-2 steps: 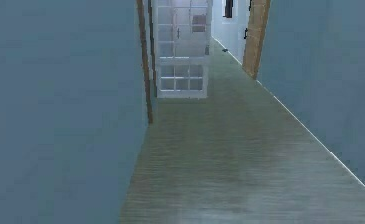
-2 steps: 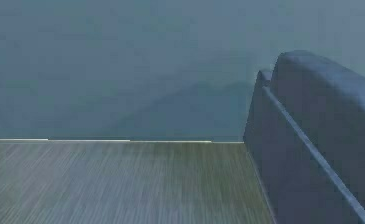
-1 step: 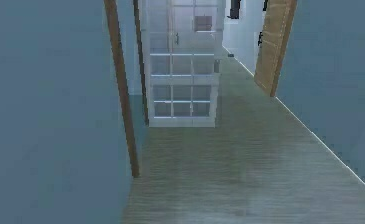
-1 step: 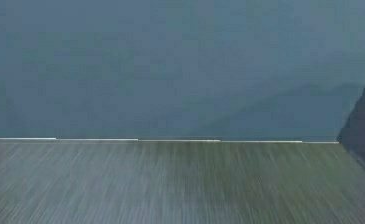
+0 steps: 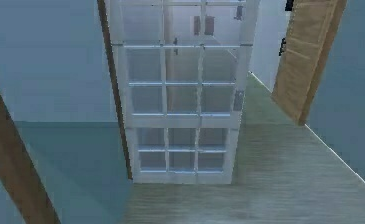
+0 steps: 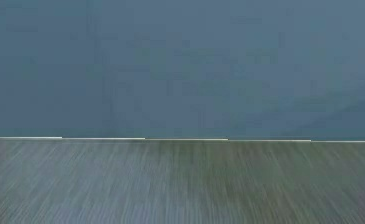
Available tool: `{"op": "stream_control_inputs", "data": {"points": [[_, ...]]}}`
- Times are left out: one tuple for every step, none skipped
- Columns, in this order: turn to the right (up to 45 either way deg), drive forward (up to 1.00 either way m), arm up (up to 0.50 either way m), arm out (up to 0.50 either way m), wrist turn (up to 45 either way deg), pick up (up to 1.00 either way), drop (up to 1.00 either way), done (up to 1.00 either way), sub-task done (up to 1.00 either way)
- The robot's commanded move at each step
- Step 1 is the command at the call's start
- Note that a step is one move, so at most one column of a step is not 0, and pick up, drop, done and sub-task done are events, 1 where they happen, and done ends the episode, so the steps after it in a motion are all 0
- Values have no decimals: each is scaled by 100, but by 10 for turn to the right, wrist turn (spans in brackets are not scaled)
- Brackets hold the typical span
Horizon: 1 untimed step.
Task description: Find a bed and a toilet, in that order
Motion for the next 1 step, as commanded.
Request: {"op": "stream_control_inputs", "data": {"points": [[-60, 0, 0, 0, 0, 0, 0, 0, 0]]}}
